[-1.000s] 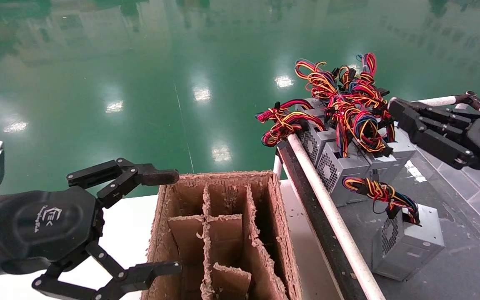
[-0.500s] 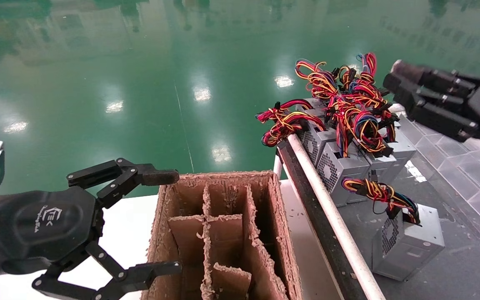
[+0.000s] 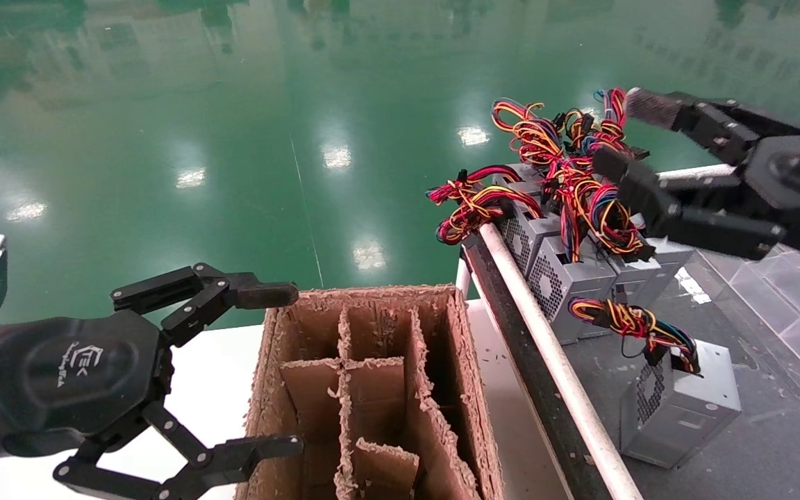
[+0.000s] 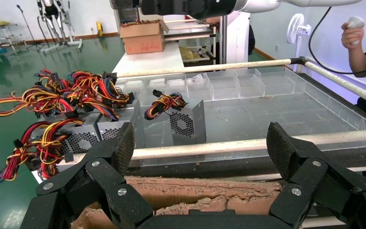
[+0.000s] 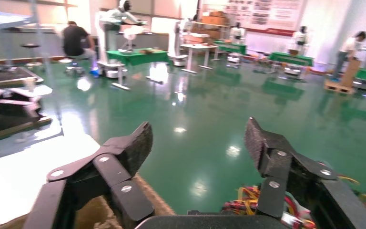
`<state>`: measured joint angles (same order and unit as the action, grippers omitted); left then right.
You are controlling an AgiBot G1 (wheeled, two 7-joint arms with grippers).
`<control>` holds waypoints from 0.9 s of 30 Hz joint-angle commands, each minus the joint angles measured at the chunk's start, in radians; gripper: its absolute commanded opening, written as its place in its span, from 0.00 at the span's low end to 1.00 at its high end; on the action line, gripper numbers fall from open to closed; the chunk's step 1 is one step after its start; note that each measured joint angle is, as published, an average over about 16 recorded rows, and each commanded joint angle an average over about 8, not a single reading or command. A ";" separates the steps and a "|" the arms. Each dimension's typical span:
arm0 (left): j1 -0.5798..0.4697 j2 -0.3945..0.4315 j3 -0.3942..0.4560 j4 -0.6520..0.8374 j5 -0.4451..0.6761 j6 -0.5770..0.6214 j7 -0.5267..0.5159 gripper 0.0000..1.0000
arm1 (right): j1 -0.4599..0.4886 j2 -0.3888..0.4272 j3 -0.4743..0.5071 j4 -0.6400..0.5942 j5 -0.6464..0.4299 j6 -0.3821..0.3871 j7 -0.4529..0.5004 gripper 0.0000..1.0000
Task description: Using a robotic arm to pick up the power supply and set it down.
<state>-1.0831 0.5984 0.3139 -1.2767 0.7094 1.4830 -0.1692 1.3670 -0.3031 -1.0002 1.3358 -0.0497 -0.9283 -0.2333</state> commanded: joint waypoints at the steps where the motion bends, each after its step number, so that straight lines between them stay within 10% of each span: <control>1: 0.000 0.000 0.000 0.000 0.000 0.000 0.000 1.00 | -0.012 -0.013 0.029 -0.002 -0.028 -0.023 0.017 1.00; 27: 0.000 0.000 0.001 0.000 -0.001 0.000 0.001 1.00 | -0.164 -0.173 0.404 -0.029 -0.382 -0.318 0.236 1.00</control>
<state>-1.0834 0.5981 0.3149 -1.2766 0.7088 1.4826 -0.1686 1.2027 -0.4761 -0.5955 1.3068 -0.4321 -1.2469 0.0031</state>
